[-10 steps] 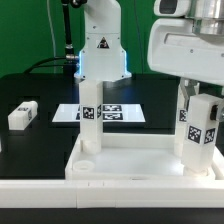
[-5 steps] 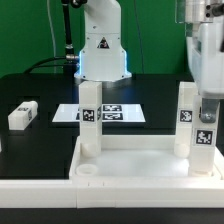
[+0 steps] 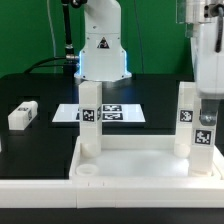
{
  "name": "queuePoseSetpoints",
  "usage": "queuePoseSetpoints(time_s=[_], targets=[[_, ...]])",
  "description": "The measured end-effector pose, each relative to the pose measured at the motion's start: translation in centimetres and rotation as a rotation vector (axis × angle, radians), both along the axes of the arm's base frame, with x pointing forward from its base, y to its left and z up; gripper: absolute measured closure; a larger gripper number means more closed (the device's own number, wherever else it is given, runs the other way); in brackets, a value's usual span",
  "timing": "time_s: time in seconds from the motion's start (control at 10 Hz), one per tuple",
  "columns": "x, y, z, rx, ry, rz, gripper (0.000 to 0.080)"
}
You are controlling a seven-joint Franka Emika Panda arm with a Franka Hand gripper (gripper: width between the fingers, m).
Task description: Assemble desk
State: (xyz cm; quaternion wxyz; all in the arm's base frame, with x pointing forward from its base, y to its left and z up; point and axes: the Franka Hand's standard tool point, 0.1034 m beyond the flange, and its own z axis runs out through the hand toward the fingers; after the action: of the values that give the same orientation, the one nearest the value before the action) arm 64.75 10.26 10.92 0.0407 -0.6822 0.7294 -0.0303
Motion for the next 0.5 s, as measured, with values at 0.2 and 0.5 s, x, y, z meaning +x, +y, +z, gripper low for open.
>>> queuePoseSetpoints(time_s=[0.2, 0.5], targets=[[-0.03, 1.05, 0.29, -0.049, -0.024, 0.318, 0.0159], [-0.02, 0.81, 0.20, -0.070, -0.023, 0.495, 0.0151]])
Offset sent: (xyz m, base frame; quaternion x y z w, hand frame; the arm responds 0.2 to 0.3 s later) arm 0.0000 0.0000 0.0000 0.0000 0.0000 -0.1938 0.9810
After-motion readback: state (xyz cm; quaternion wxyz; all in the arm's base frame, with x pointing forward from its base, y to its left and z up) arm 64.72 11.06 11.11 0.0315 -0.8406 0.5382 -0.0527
